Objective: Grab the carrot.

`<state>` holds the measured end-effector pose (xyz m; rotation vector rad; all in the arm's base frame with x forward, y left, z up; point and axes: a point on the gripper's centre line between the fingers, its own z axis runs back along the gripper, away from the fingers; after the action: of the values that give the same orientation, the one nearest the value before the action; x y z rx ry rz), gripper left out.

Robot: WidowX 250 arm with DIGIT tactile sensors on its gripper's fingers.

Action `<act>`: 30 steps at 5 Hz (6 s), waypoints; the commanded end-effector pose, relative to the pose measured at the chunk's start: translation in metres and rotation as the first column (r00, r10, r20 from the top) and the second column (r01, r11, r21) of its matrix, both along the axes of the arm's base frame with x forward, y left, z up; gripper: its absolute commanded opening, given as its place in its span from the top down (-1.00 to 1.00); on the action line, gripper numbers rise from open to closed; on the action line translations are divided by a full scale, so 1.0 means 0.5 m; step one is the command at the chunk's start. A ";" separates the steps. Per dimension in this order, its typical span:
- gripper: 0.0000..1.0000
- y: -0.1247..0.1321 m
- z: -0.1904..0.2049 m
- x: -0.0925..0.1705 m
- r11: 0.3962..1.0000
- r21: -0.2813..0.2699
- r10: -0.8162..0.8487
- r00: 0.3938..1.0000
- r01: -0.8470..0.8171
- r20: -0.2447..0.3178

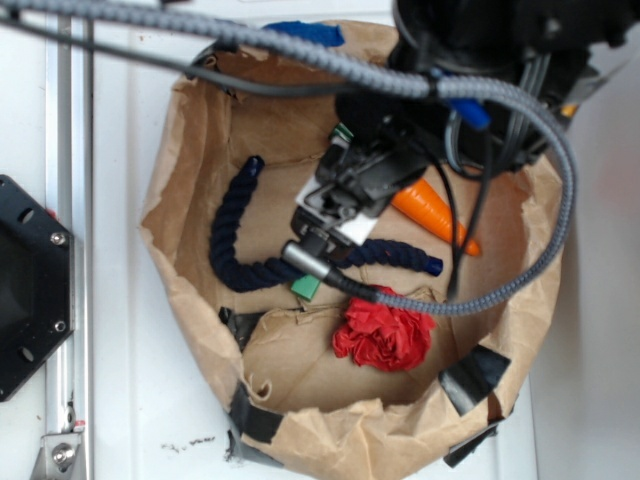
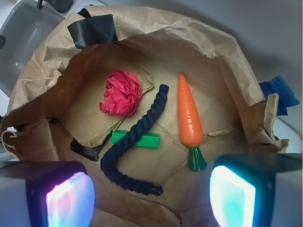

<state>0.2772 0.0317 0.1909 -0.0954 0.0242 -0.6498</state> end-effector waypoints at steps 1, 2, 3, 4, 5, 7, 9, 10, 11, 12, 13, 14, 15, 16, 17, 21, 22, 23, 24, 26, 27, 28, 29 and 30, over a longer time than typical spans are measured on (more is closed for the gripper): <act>-1.00 -0.019 0.040 0.003 1.000 0.011 -0.023 0.997 0.022 0.074; -1.00 -0.041 -0.022 0.002 0.995 0.058 -0.087 0.992 0.082 0.090; -1.00 -0.065 -0.059 -0.017 0.989 0.079 -0.135 0.985 0.127 0.107; -1.00 -0.084 -0.085 -0.040 0.984 0.100 -0.161 0.981 0.150 0.108; -1.00 -0.064 -0.121 -0.042 0.985 0.100 -0.152 0.985 0.144 0.076; -1.00 -0.012 -0.158 -0.001 0.978 0.089 -0.198 0.976 0.190 0.092; -1.00 0.031 -0.162 0.054 0.965 0.069 -0.259 0.961 0.253 0.095; -1.00 0.033 -0.159 0.077 0.956 0.081 -0.290 0.952 0.283 0.096; -1.00 0.045 -0.160 0.091 0.952 0.095 -0.299 0.950 0.291 0.093; -1.00 0.049 -0.168 0.090 0.953 0.096 -0.295 0.952 0.287 0.086; -1.00 0.052 -0.188 0.086 0.952 0.084 -0.303 0.948 0.296 0.097; -1.00 0.046 -0.205 0.083 0.949 0.085 -0.311 0.941 0.302 0.131; -1.00 0.026 -0.231 0.087 0.940 0.114 -0.337 0.927 0.322 0.165; -1.00 0.014 -0.261 0.093 0.937 0.111 -0.345 0.927 0.331 0.146; -1.00 0.025 -0.290 0.098 0.940 0.082 -0.339 0.933 0.331 0.119; 1.00 0.020 -0.327 0.091 0.941 0.077 -0.334 0.940 0.330 0.061; 1.00 0.020 -0.320 0.087 0.941 0.074 -0.336 0.940 0.331 0.061; 1.00 0.019 -0.294 0.075 0.942 0.077 -0.332 0.939 0.326 0.091; 1.00 0.005 -0.236 0.046 0.936 0.079 -0.352 0.923 0.344 0.154; 1.00 -0.010 -0.112 0.035 1.000 -0.003 -0.002 0.989 0.002 0.149; 1.00 -0.014 -0.103 0.024 0.969 -0.015 0.246 0.965 -0.246 0.086; 1.00 -0.025 -0.080 0.001 0.921 -0.044 0.389 0.915 -0.386 0.104; 1.00 -0.034 -0.056 0.006 0.909 -0.056 0.418 0.904 -0.414 0.093; 1.00 -0.032 -0.036 0.009 0.896 -0.055 0.445 0.891 -0.441 0.094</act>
<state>0.2702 0.0245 0.1532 -0.1123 -0.0384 -0.1834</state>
